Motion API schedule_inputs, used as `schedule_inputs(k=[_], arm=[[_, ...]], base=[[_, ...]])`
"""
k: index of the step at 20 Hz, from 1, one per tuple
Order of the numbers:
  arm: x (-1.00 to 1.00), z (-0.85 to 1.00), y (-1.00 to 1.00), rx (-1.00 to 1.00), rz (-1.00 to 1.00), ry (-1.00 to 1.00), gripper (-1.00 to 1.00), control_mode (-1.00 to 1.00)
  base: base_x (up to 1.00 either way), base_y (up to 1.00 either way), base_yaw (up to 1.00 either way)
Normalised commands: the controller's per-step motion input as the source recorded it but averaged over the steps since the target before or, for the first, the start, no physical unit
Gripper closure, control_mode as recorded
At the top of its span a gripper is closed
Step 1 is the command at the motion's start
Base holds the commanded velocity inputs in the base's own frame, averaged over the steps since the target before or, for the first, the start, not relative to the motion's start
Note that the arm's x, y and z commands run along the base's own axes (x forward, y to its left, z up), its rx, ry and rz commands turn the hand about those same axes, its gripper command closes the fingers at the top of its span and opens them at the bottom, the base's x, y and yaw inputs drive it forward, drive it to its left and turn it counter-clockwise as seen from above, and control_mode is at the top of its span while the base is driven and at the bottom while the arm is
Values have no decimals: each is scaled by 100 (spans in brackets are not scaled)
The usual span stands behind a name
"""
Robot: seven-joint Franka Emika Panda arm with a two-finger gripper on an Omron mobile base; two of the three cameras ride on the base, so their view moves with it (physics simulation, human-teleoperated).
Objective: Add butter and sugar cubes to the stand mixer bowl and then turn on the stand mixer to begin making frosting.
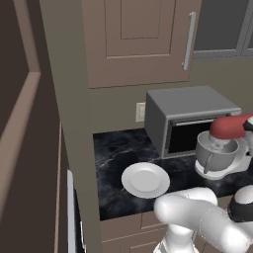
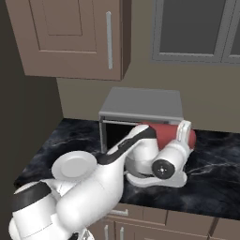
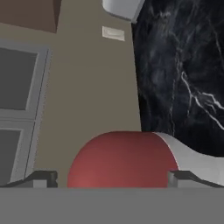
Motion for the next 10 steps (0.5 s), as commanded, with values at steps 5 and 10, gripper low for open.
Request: schedule_inputs(k=[5,10], arm=[[-43,44,27,-1,15,9,-100,-100],[-64,34,3,0,8,4,-100,-100]], base=[[0,0,0],[0,0,0]])
